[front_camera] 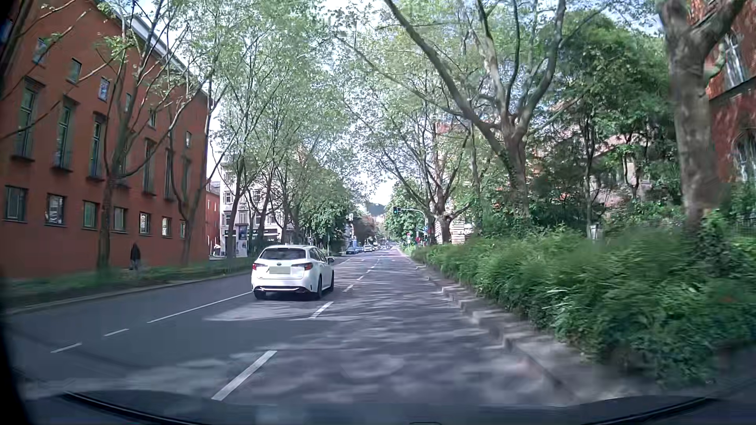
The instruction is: Follow the waypoints while adhering to traffic rules and regulations
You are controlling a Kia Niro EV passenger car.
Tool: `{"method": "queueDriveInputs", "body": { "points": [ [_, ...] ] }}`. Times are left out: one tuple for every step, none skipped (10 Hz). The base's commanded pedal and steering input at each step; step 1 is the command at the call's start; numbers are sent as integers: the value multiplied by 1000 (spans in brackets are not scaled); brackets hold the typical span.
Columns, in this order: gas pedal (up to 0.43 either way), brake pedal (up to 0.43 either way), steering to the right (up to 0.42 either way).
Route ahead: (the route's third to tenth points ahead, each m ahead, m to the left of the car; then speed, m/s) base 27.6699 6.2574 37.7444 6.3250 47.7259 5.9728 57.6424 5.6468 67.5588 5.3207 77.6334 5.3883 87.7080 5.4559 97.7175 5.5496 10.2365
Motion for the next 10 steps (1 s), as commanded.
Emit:
{"method": "queueDriveInputs", "body": {
  "points": [
    [110, 0, 6],
    [110, 0, 5],
    [110, 0, 4],
    [118, 0, 3],
    [118, 0, 3],
    [118, 0, 0],
    [118, 0, -4],
    [118, 0, -4],
    [118, 0, -4],
    [118, 0, -3]
  ]
}}
